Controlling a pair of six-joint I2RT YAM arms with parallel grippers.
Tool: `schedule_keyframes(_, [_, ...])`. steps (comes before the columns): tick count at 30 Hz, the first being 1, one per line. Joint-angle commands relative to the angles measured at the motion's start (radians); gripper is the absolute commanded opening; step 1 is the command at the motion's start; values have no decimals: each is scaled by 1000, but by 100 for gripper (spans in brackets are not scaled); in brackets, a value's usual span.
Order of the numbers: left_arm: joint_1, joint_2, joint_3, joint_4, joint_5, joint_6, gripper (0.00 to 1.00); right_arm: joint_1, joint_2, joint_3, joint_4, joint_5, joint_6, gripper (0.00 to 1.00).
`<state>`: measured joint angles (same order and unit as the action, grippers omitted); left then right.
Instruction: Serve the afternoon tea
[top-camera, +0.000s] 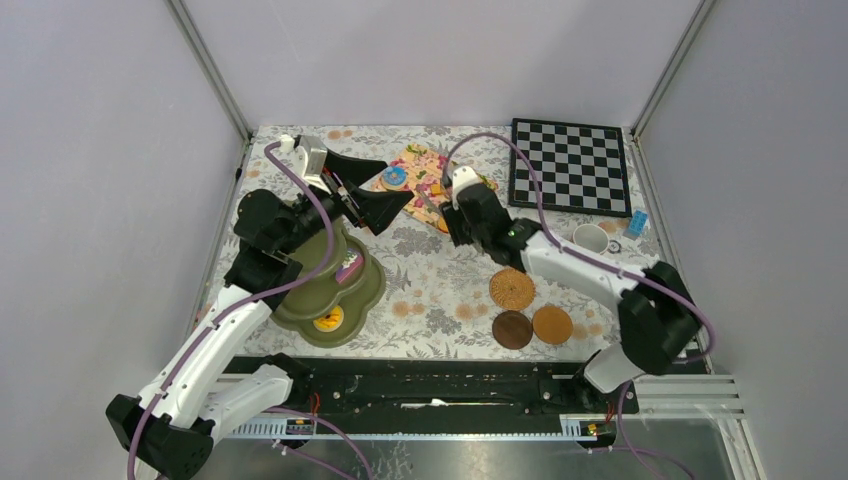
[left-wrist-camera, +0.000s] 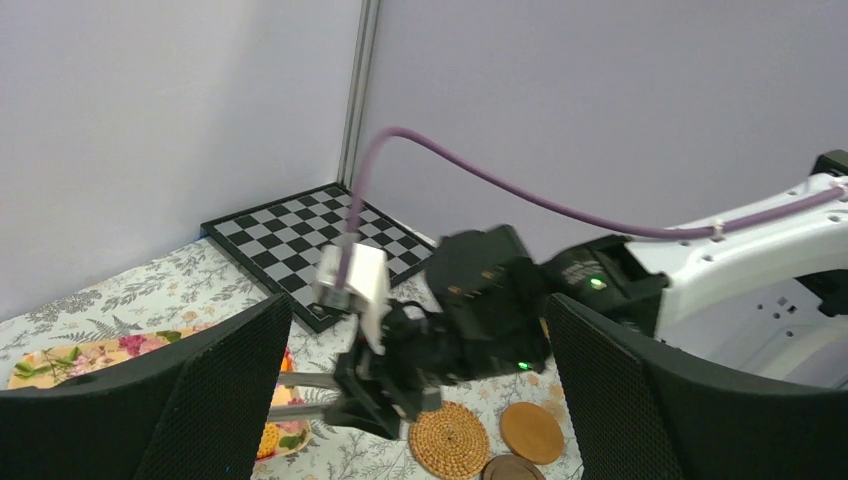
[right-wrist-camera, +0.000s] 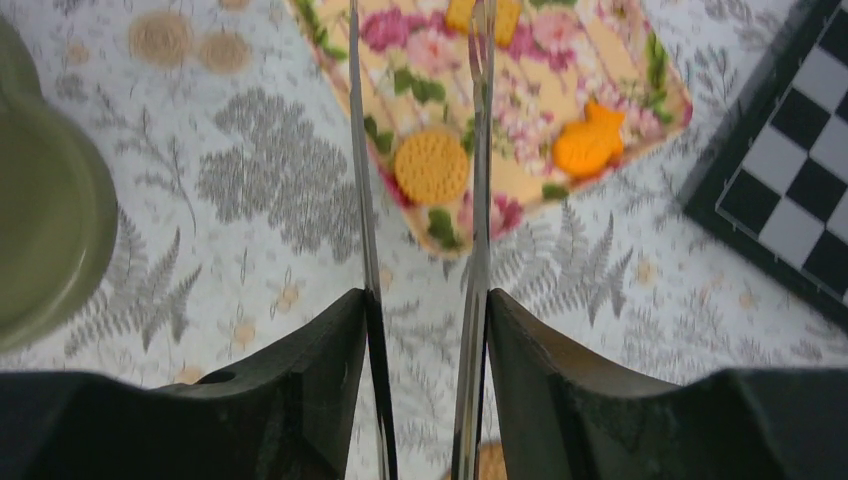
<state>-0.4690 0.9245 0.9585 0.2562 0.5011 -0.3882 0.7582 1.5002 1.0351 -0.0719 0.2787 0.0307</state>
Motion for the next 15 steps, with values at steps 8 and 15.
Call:
schedule_keyframes(8, [-3,-78,-3,17,-92,60,99,-51,344,356,106,-149,-77,57])
schedule_keyframes(15, [-3,-87,-2,11,-104,71,99,-49,455,456,84,-132,-86,61])
